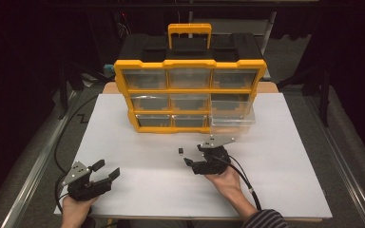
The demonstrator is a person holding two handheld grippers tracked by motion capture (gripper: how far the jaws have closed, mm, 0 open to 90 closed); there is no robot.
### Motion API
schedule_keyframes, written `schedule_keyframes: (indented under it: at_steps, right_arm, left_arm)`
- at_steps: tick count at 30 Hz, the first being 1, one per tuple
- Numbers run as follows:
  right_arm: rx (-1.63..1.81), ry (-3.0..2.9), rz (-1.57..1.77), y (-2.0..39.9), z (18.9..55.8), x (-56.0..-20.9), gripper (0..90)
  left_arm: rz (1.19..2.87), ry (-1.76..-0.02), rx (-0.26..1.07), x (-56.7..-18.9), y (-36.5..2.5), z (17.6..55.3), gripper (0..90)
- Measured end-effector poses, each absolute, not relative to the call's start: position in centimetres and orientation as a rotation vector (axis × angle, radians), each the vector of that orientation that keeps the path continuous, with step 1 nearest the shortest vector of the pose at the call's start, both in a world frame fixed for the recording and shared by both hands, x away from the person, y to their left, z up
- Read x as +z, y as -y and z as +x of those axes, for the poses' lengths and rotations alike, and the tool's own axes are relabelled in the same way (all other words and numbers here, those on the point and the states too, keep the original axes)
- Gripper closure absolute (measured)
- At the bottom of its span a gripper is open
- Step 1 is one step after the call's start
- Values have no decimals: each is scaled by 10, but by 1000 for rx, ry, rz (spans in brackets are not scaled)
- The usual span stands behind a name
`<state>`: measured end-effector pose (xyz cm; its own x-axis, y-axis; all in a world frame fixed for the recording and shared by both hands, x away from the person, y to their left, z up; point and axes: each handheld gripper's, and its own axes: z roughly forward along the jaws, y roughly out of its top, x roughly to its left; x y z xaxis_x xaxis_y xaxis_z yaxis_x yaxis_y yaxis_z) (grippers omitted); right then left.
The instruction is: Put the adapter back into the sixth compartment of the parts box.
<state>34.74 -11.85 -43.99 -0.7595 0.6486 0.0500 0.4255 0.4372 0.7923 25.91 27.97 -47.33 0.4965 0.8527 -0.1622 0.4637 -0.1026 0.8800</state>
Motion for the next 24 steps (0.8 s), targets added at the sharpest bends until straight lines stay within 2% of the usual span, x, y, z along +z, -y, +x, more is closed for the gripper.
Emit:
schedule_keyframes:
  at_steps: [7, 15, 16, 24]
  right_arm:
    - [1142, -2505, 927, 103, 356, -437, 301]
    - [1000, -2580, 965, 89, 370, -433, 274]
    - [978, -2575, 957, 87, 372, -432, 311]
    - [826, -2619, 1001, 72, 386, -429, 366]
  left_arm:
    - [1738, -1117, 483, -473, -280, 259, 284]
    - [1730, -1129, 481, -473, -280, 260, 285]
    - [1735, -1126, 478, -473, -280, 260, 285]
    - [1745, -1127, 495, -473, -279, 260, 284]
